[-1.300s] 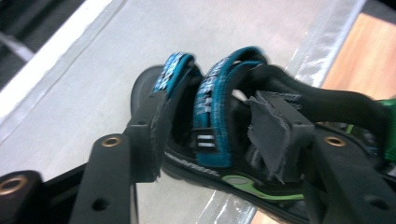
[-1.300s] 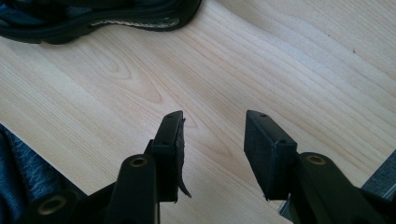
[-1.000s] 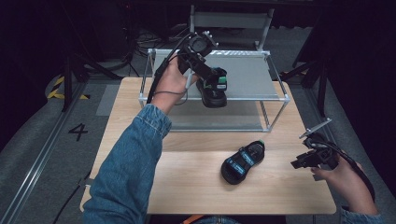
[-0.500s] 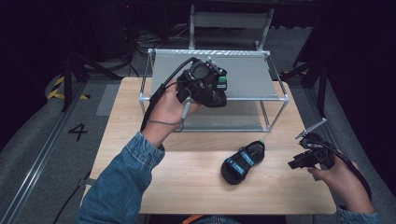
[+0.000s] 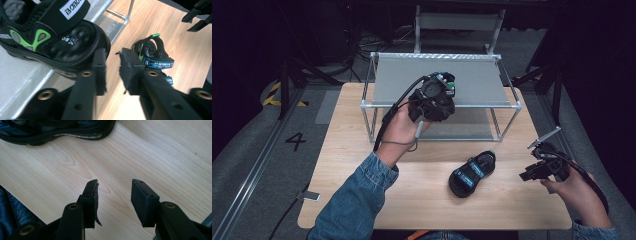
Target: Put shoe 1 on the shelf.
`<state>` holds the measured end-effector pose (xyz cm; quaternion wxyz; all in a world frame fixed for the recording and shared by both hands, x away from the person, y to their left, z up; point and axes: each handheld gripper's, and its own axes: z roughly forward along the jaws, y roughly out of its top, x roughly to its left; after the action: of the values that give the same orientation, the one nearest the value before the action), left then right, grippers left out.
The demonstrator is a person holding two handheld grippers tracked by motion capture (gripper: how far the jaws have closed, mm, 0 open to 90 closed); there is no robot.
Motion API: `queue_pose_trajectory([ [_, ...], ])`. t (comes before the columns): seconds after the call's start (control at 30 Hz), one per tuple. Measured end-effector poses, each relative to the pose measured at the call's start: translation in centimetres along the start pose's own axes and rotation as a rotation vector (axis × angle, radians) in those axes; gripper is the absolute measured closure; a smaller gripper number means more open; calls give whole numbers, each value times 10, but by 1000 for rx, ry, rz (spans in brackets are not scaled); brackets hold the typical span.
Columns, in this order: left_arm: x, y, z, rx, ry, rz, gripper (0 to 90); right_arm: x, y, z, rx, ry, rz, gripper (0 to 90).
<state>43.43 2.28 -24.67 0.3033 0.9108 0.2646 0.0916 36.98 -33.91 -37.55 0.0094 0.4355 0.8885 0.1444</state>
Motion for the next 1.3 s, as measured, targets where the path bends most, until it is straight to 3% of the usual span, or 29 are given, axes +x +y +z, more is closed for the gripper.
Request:
queue_pose_trajectory([
  [0.1,0,0,6,26,33,-2,849,1,0,1,0,3,-1,578],
  [0.33,4,0,7,5,27,-27,895,1,1,1,-1,1,-6,577],
  [0.43,5,1,10,8,94,-33,895,2,1,2,3,-3,-4,577],
  [0.77,25,4,22,-12,104,-88,895,1,2,3,7,4,-8,578],
  [1.3,47,12,41,-9,141,-95,893,2,3,5,11,3,-9,577],
])
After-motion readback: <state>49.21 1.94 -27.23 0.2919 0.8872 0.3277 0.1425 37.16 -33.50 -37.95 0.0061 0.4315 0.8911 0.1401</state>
